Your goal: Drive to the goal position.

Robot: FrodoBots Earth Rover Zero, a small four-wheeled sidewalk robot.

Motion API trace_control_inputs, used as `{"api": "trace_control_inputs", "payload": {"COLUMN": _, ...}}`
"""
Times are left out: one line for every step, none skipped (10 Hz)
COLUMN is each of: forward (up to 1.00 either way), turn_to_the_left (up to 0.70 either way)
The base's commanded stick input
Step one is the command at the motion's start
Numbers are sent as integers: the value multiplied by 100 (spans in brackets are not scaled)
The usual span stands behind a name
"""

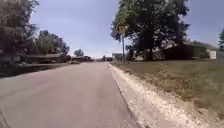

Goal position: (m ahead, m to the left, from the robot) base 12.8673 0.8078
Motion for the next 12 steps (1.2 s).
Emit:
{"api": "trace_control_inputs", "payload": {"forward": 70, "turn_to_the_left": 35}}
{"api": "trace_control_inputs", "payload": {"forward": 70, "turn_to_the_left": 35}}
{"api": "trace_control_inputs", "payload": {"forward": 70, "turn_to_the_left": 35}}
{"api": "trace_control_inputs", "payload": {"forward": 70, "turn_to_the_left": 26}}
{"api": "trace_control_inputs", "payload": {"forward": 70, "turn_to_the_left": 0}}
{"api": "trace_control_inputs", "payload": {"forward": 70, "turn_to_the_left": 0}}
{"api": "trace_control_inputs", "payload": {"forward": 70, "turn_to_the_left": 0}}
{"api": "trace_control_inputs", "payload": {"forward": 70, "turn_to_the_left": 0}}
{"api": "trace_control_inputs", "payload": {"forward": 70, "turn_to_the_left": 0}}
{"api": "trace_control_inputs", "payload": {"forward": 70, "turn_to_the_left": 0}}
{"api": "trace_control_inputs", "payload": {"forward": 70, "turn_to_the_left": 0}}
{"api": "trace_control_inputs", "payload": {"forward": 70, "turn_to_the_left": 0}}
